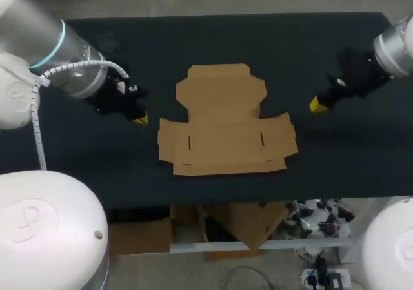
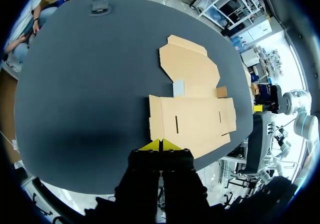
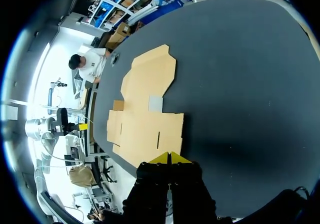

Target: Assemble the packaging by folding the flat box into shape, placing the metal phone stand inside, and closing the box properly

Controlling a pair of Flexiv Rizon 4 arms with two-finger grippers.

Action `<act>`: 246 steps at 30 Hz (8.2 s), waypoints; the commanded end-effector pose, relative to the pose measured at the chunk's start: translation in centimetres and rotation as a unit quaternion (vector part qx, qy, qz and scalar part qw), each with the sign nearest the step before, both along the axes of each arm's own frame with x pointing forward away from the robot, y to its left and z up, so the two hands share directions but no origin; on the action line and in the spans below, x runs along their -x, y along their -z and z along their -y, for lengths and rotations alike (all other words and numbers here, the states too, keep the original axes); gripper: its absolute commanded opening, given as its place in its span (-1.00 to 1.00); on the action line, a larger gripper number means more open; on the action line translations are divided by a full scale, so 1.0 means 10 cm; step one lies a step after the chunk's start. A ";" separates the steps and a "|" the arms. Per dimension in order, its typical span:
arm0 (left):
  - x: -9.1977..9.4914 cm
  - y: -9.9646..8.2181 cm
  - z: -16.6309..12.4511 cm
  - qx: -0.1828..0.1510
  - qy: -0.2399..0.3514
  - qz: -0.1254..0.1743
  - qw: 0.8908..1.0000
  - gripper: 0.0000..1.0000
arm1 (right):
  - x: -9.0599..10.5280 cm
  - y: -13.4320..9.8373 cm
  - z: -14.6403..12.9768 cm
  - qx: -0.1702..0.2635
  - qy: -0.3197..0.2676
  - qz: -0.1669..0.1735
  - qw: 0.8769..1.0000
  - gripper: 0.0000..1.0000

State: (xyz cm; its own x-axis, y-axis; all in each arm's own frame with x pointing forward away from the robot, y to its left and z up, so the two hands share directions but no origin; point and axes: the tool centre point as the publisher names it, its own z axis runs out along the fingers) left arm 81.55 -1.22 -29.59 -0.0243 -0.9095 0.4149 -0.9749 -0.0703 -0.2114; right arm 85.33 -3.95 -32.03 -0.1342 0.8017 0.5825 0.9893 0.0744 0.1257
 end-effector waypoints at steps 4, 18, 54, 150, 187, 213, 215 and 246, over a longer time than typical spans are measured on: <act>0.29 -0.06 -0.05 0.006 -0.003 0.015 1.000 -1.00 | 0.30 -0.06 0.09 0.001 0.006 0.015 1.000 -1.00; 0.53 0.02 -0.07 0.014 0.011 -0.002 1.000 -1.00 | 0.58 0.01 0.07 -0.001 0.009 0.025 1.000 -1.00; 0.80 0.26 0.00 0.046 0.038 -0.030 0.998 -1.00 | 0.85 0.30 -0.05 -0.009 0.009 -0.017 1.000 -1.00; 0.83 1.09 0.31 0.120 0.080 -0.091 0.985 -1.00 | 1.03 1.00 -0.60 -0.055 -0.002 -0.039 0.998 -1.00; 0.80 1.19 0.40 0.132 0.094 -0.107 0.981 -1.00 | 0.98 1.04 -0.66 -0.078 0.004 -0.026 0.997 -1.00; 0.75 1.23 0.52 0.135 0.087 -0.101 0.982 -1.00 | 0.97 1.05 -0.66 -0.082 0.003 -0.025 0.996 -1.00; 0.75 1.23 0.52 0.136 0.088 -0.100 0.982 -1.00 | 0.96 1.05 -0.66 -0.083 0.002 -0.025 0.996 -1.00; 0.73 1.20 0.61 0.142 0.077 -0.083 0.983 -1.00 | 0.96 1.02 -0.67 -0.082 -0.002 -0.024 0.996 -1.00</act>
